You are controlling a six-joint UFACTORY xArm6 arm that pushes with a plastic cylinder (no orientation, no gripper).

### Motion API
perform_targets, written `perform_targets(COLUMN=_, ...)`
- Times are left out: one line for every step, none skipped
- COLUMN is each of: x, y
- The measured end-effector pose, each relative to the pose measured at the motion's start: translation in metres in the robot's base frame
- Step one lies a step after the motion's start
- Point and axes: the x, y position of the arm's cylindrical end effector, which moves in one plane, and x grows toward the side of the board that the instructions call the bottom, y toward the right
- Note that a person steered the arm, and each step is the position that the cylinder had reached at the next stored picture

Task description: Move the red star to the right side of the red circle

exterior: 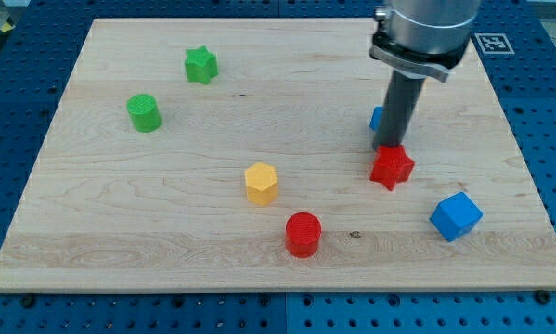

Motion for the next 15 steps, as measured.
perform_targets(x=0.0, y=0.032)
perform_targets(x=0.016, y=0.031)
perform_targets(x=0.025, y=0.014)
perform_targets(x=0.025, y=-0.001)
perform_targets(x=0.017, y=-0.01)
perform_targets(x=-0.015, y=-0.012)
perform_targets(x=0.014, y=-0.016)
perform_targets(x=0.027, y=-0.016)
perform_targets(x=0.034, y=-0.02)
perform_targets(x=-0.02, y=-0.02)
perform_targets(x=-0.021, y=-0.043)
perform_targets(x=0.018, y=-0.045)
perform_targets(x=0.047, y=-0.045)
perform_targets(x=0.072, y=-0.045)
perform_targets(x=0.069, y=-0.023)
